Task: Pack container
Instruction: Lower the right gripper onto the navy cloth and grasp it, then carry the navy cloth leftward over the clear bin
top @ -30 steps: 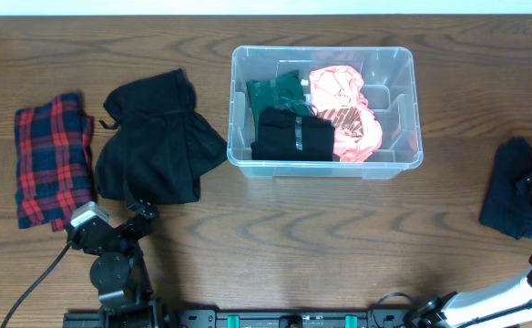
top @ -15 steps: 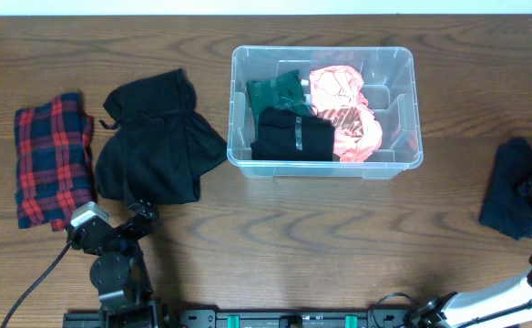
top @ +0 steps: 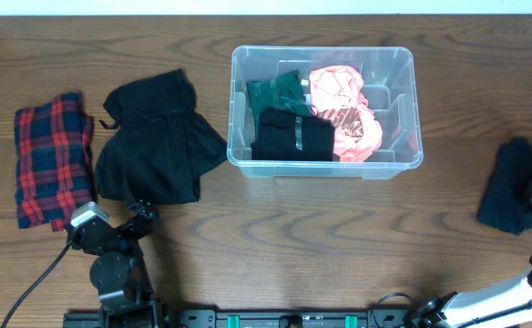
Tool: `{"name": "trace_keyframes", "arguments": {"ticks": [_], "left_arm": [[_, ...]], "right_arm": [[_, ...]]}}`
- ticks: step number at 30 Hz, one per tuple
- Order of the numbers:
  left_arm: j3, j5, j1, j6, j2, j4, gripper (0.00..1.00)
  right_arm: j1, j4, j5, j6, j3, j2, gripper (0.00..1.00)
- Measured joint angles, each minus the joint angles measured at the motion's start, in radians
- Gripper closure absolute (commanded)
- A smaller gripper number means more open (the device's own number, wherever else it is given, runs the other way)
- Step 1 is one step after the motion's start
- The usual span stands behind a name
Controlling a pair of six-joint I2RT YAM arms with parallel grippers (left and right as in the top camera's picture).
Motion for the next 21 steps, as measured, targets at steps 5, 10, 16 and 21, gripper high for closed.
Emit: {"name": "trace_keyframes", "arguments": {"ticks": [5,10,16,21], "left_arm": [[0.0,0.0,0.0,0.0,0.0,0.0,0.02],[0.0,0.0,0.0,0.0,0.0,0.0,0.02],[0.0,0.0,0.0,0.0,0.0,0.0,0.02],[0.0,0.0,0.0,0.0,0.0,0.0,0.02]], "right_arm": [[0.0,-0.029,-0.065,0.003,0.003,0.0,0.99],[0.006,-0.124,-0.127,0.003,0.063,0.001,0.99],[0.093,-0.251,-0.173,-0.021,0.237,-0.026,0.99],[0.257,-0.313,-0.222,-0.103,0.393,-0.099,0.99]]}}
